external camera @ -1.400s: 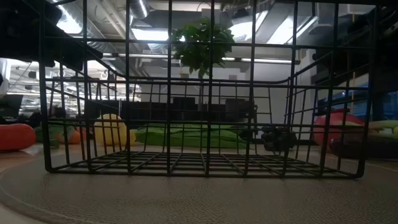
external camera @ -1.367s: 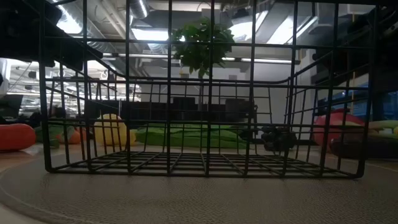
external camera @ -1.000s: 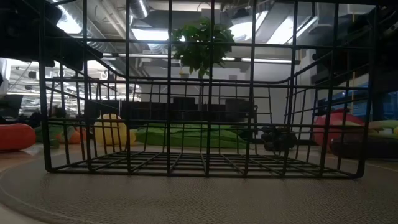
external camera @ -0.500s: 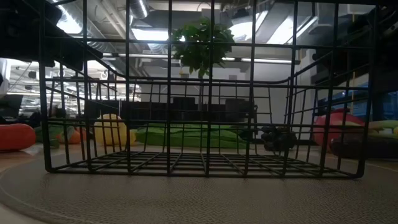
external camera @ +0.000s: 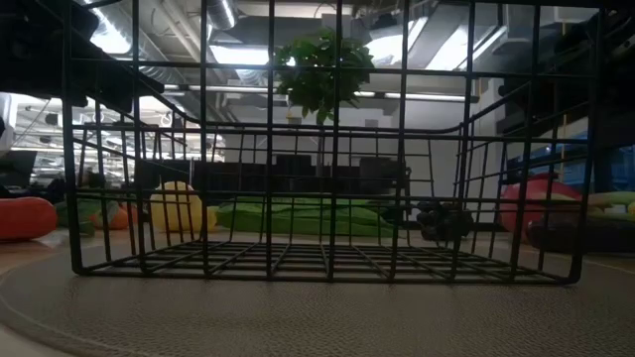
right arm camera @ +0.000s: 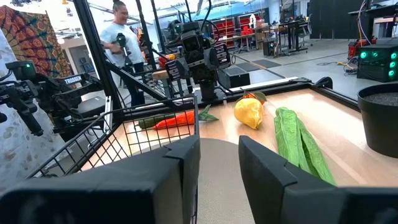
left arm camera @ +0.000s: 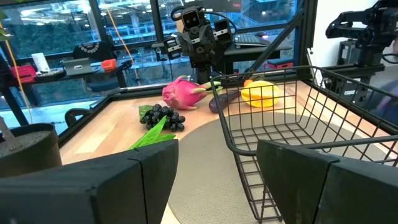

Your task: Build produce basket

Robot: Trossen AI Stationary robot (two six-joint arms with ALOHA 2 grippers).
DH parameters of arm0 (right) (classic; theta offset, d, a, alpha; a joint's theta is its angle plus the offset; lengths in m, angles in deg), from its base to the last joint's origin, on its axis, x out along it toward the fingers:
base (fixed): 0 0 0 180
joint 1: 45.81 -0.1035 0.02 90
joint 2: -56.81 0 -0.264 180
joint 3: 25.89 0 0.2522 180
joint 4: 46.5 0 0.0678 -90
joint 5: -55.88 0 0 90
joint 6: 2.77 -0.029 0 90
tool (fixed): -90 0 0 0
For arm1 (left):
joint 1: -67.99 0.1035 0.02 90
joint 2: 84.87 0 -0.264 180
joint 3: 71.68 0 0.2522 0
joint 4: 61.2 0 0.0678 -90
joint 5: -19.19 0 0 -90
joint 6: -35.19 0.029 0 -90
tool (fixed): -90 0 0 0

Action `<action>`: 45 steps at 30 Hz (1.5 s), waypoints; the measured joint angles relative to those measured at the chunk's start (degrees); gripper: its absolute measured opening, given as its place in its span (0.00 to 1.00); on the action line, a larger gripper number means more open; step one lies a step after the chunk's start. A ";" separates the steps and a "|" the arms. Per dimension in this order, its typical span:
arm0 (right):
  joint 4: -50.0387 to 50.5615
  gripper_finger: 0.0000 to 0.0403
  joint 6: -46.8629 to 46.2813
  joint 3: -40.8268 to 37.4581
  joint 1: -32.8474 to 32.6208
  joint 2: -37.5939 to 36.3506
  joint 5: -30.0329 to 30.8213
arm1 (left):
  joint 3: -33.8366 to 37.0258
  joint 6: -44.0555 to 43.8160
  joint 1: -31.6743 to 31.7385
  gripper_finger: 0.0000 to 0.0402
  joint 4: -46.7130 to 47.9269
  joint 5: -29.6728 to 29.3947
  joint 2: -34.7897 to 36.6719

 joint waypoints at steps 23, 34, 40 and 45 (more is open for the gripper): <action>0.23 0.27 -8.78 0.00 0.00 0.82 -0.95 | 0.00 -0.01 -0.01 0.52 -0.01 0.00 0.00; 0.33 0.27 -7.71 0.00 -0.01 1.53 4.21 | 0.01 0.00 0.00 0.52 -0.01 0.00 0.00; 0.35 0.27 -7.79 0.00 -0.01 1.55 5.51 | 0.02 0.00 -0.01 0.52 -0.01 0.01 0.00; 0.37 0.27 -7.76 0.00 -0.01 1.57 5.52 | 0.00 0.00 0.01 0.52 -0.01 0.00 0.00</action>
